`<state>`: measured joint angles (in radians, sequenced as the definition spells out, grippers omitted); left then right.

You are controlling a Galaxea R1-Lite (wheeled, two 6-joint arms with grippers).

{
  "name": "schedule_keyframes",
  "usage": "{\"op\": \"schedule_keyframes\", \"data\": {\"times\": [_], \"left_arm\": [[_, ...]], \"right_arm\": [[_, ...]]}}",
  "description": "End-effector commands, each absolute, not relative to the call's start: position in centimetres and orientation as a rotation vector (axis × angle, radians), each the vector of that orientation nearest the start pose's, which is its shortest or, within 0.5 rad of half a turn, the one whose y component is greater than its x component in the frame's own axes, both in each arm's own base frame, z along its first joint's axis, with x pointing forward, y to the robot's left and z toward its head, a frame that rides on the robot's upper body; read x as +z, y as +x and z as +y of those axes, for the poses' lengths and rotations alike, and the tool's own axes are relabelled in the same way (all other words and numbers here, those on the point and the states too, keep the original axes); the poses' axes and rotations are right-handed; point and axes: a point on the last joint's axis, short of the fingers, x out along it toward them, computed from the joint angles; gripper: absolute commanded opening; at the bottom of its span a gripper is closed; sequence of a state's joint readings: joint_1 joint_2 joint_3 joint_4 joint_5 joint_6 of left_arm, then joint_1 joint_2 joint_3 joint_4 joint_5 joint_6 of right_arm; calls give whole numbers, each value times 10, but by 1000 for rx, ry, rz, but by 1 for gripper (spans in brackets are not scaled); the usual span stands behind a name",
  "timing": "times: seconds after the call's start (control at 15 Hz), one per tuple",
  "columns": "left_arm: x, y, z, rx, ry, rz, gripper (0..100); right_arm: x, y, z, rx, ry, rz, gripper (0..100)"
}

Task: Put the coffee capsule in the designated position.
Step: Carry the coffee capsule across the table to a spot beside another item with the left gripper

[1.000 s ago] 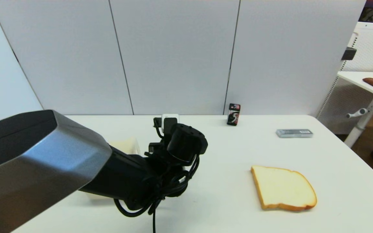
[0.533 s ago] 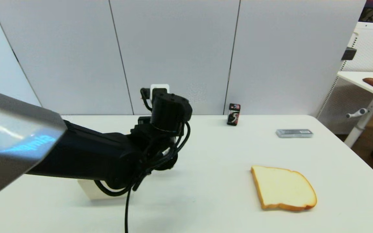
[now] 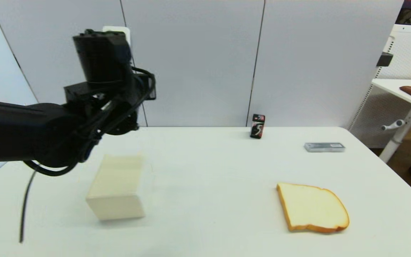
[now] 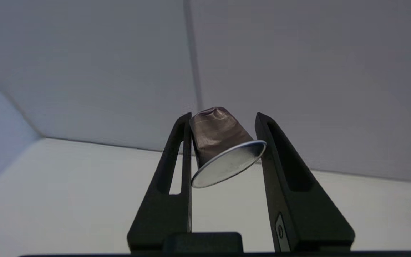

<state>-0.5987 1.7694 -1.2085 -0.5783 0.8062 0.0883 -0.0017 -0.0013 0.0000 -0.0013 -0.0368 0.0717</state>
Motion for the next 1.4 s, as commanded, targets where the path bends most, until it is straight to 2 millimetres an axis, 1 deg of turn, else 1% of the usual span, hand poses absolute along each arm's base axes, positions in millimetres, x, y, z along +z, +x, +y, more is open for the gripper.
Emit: {"op": "schedule_keyframes", "data": {"times": [0.07,0.13,0.2,0.27,0.33,0.53,0.6,0.73,1.0,1.13,1.27,1.4], "left_arm": [[282,280,-88,358,94,-27,0],[276,277,-69,376,109,-7,0],[265,274,-55,378,124,24,0],[253,271,-43,387,137,62,0],[236,266,-30,391,153,118,0],[201,255,-9,353,174,218,0],[190,253,-7,347,180,257,0],[162,245,-2,312,191,365,0],[135,239,0,280,213,500,0],[124,238,0,236,209,567,0],[115,237,0,226,214,609,0],[112,235,0,223,220,632,0]], "right_arm": [[76,-23,-1,-38,71,-3,100],[76,-23,-1,-38,72,-3,100],[76,-23,-1,-38,72,-3,100],[76,-23,-1,-37,72,-3,100],[76,-23,-1,-38,72,-3,100],[76,-23,-1,-38,72,-3,100],[76,-23,-1,-37,72,-3,100],[76,-23,-1,-38,72,-3,100],[76,-23,-1,-38,72,-3,100],[76,-23,-1,-38,72,-3,100],[76,-23,-1,-38,72,-3,100],[76,-23,-1,-38,72,-3,100]]}}
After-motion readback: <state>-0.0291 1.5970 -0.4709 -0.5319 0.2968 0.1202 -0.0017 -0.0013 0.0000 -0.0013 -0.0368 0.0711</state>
